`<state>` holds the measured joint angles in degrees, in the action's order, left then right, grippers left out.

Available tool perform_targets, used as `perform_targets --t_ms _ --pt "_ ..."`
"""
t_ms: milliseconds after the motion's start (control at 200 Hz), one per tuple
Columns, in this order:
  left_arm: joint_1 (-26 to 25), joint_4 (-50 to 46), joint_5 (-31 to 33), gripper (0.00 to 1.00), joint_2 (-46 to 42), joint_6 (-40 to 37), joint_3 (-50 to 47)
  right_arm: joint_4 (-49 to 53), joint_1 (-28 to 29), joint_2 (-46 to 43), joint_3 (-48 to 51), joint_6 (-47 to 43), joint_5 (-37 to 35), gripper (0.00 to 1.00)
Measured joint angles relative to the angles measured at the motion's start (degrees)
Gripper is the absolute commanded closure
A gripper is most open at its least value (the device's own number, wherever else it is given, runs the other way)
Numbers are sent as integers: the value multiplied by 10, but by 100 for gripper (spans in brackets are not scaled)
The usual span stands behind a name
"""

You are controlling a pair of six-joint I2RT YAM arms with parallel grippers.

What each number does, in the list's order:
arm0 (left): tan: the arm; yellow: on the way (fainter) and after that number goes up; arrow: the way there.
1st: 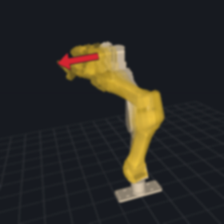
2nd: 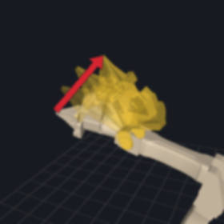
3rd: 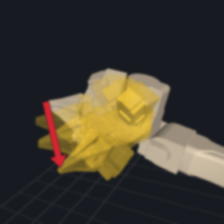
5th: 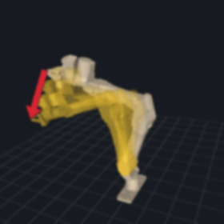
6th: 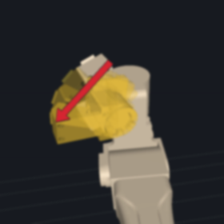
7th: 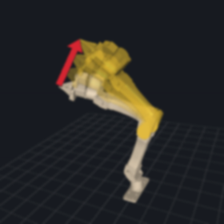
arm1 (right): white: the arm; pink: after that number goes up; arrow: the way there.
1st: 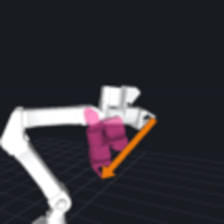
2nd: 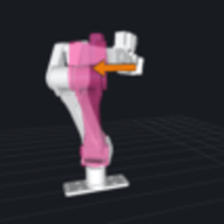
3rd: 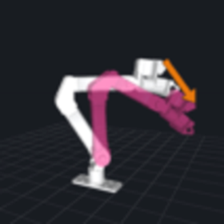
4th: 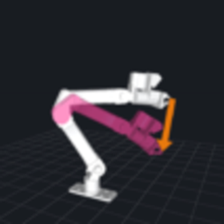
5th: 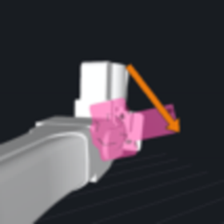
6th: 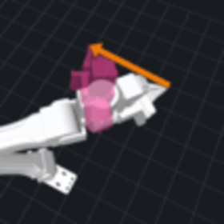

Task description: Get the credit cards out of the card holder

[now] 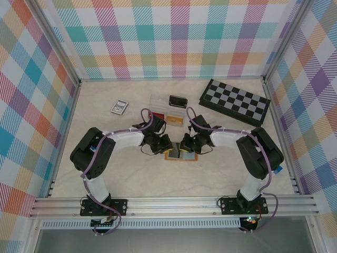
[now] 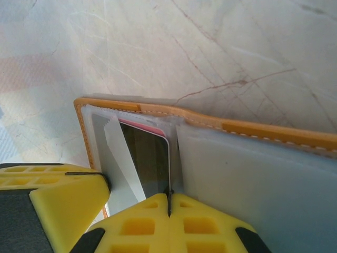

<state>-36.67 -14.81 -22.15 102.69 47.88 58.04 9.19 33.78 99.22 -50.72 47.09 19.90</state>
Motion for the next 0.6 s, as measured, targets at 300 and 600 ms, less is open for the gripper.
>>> perform_targets --t_ms 300,600 --pt "0 -62 17 83 -32 -40 14 42 1 -5 -7 -31 -36 94" --pt "0 -32 -16 87 -28 -38 14 80 1 -7 -22 -61 -57 93"
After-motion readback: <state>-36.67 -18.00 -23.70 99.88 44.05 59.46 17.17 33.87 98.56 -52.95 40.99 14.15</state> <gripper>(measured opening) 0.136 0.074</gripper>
